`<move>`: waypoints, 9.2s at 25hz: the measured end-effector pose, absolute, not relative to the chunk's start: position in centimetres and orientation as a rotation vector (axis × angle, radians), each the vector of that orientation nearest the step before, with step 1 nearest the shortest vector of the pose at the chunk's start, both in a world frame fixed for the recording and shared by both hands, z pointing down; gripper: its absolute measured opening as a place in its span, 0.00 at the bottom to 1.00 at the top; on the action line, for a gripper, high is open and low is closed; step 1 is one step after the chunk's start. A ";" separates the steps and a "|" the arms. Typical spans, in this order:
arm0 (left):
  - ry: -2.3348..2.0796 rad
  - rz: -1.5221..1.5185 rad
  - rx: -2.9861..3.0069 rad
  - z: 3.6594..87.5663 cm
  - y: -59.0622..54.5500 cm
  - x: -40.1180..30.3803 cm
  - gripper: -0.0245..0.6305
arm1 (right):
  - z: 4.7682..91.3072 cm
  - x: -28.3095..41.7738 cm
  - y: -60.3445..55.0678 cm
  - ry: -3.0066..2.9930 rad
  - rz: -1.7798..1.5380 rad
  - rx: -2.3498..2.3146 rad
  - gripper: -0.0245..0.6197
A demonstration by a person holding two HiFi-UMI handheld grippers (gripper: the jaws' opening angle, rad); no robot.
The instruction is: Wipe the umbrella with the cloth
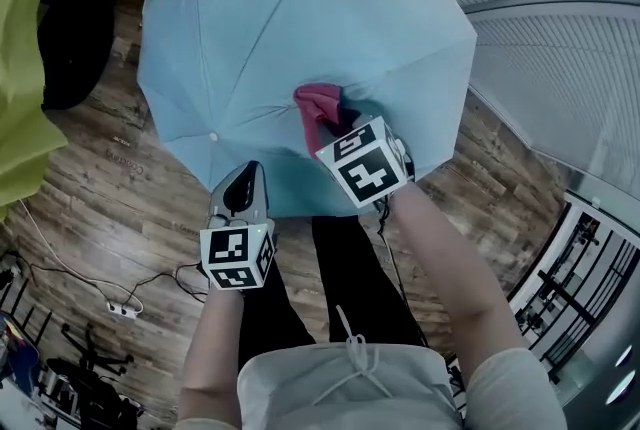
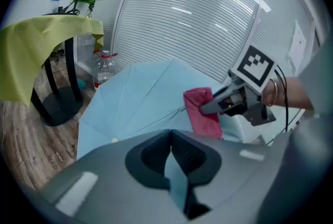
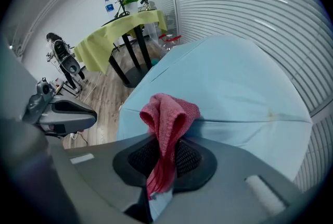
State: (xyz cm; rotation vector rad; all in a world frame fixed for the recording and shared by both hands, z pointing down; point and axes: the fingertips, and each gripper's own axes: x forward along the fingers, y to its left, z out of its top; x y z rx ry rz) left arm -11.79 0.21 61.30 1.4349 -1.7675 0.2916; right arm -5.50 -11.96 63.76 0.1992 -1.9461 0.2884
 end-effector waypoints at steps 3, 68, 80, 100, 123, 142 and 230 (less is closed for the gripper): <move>-1.779 0.280 1.429 60.6 -1.9 -10.5 0.05 | 62.6 -4.2 -13.7 -1.981 0.278 0.210 0.13; -1.585 0.400 1.590 59.3 3.1 -1.9 0.05 | 57.0 5.3 -11.6 -1.993 0.459 0.642 0.13; -1.659 0.372 1.421 63.6 14.6 -13.4 0.05 | 66.5 -9.1 3.3 -2.012 0.627 0.402 0.13; -1.607 0.369 1.347 68.5 15.6 -14.9 0.05 | 73.0 -11.3 3.6 -1.983 0.645 0.384 0.13; -1.552 0.436 1.434 65.5 8.0 0.0 0.05 | 66.9 3.2 -4.9 -1.969 0.555 0.459 0.13; -1.526 0.418 1.511 62.9 -2.9 8.7 0.05 | 64.6 14.1 -12.7 -1.979 0.668 0.507 0.14; -1.779 -0.070 2.492 3.4 9.3 -7.7 0.05 | 7.8 4.5 6.4 -2.458 0.059 1.406 0.12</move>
